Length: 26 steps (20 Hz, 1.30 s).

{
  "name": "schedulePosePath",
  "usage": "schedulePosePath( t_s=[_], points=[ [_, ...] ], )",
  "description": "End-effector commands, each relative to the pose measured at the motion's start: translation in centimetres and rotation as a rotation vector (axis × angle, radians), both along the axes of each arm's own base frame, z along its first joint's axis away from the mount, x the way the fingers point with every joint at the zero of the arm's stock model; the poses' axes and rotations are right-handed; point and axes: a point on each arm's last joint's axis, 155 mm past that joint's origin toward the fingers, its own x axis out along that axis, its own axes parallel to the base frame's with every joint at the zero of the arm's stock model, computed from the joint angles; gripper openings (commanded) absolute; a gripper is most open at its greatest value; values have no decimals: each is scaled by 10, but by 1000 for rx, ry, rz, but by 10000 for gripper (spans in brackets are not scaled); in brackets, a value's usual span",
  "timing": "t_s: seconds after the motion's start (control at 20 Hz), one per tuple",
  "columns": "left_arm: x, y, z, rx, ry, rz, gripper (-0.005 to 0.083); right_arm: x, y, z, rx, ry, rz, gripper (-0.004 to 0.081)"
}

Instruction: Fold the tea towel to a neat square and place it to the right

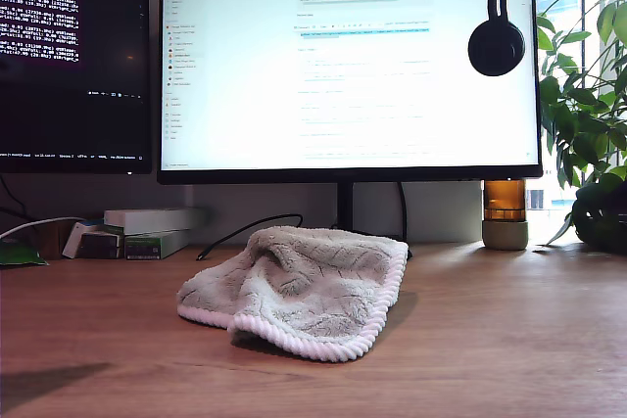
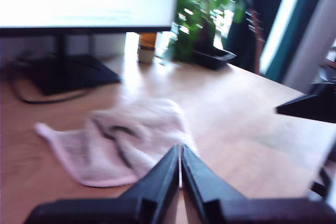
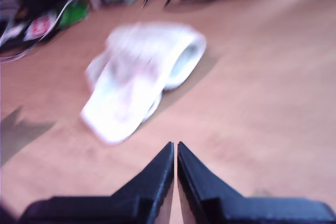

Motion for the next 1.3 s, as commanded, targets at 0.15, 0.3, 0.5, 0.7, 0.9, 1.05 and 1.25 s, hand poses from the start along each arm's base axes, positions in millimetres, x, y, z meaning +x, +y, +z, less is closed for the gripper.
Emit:
schedulePosePath(
  t_s=[0.15, 0.3, 0.5, 0.7, 0.9, 1.05, 1.25],
  points=[
    [-5, -26, -8, 24, 10, -81, -24, -11, 23, -1, 79, 150, 56, -12],
    [-10, -40, -17, 49, 19, -132, -24, -10, 40, 8, 164, 227, 86, -11],
    [-13, -49, -26, 72, 40, -161, -24, 3, 55, 10, 165, 317, 96, 7],
    [-8, -48, -24, 72, 24, -141, -24, 27, 69, 6, 123, 405, 85, 192],
    [-5, -47, -25, 77, 27, -123, -24, 51, 88, -4, 94, 491, 93, 299],
    [-5, -47, -25, 78, 27, -122, -24, 61, 101, -17, 81, 559, 112, 344],
    [-5, -46, -26, 78, 27, -121, -24, 68, 108, -42, 47, 633, 116, 362]
  ],
)
